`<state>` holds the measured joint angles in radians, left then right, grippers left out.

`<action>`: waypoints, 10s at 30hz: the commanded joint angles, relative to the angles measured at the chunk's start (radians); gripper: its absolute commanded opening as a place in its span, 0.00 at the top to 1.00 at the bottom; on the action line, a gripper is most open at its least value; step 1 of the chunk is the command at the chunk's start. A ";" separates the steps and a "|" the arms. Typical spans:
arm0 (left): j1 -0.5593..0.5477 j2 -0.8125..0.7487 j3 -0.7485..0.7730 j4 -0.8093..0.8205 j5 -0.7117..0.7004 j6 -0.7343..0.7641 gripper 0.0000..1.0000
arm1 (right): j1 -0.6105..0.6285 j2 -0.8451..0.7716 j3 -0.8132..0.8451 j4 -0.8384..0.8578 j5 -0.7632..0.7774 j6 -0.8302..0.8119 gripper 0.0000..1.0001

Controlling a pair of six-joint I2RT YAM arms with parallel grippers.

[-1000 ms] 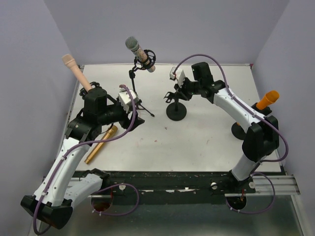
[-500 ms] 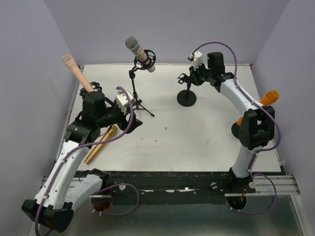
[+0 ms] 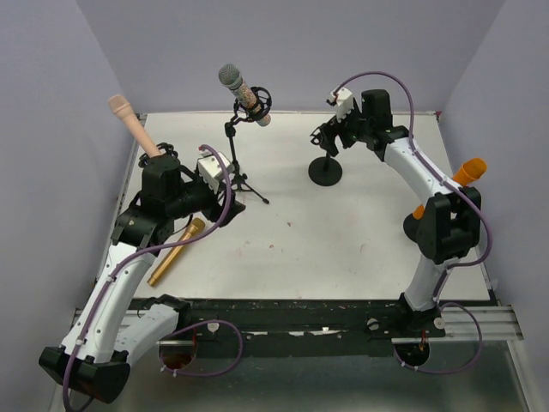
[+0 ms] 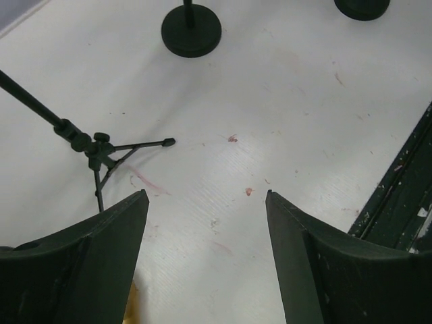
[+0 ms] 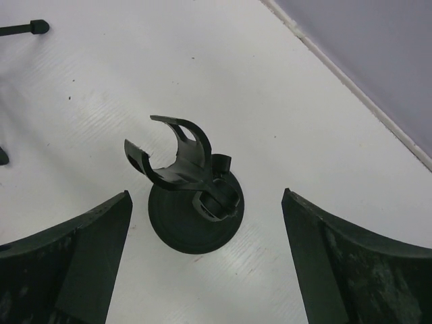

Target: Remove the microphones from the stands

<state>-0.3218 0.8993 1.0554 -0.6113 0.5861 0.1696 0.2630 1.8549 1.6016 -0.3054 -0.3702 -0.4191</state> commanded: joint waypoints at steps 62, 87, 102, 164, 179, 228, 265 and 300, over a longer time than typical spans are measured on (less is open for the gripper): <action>0.079 0.572 0.427 0.297 -0.029 0.163 0.67 | 0.005 -0.514 -0.170 -0.228 -0.311 0.160 0.00; -0.103 0.309 0.127 0.548 0.244 -0.061 0.75 | 0.005 -0.416 -0.112 -0.201 -0.343 0.148 0.00; -0.183 0.294 0.068 0.679 0.152 -0.107 0.75 | -0.001 -0.424 -0.055 -0.221 -0.223 0.089 0.00; -0.194 0.270 0.206 0.733 0.102 -0.305 0.41 | 0.242 -0.319 0.090 -0.357 -0.593 -0.116 0.06; -0.181 0.270 0.304 0.708 0.175 -0.274 1.00 | 0.255 -0.307 0.073 -0.359 -0.573 -0.109 0.22; 0.006 0.069 -0.040 -0.349 -0.867 0.549 1.00 | 0.260 -0.372 0.210 -0.304 -0.527 0.017 0.00; 0.222 0.569 -0.190 0.009 -0.793 0.225 0.48 | 0.260 -0.379 0.181 -0.376 -0.481 -0.057 0.00; 0.198 0.441 -0.123 -0.061 -0.766 0.157 0.38 | 0.260 -0.370 0.179 -0.353 -0.490 -0.037 0.00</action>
<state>-0.1070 1.3998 0.9012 -0.6456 -0.1974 0.3653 0.5163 1.4773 1.7824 -0.6819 -0.8494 -0.4767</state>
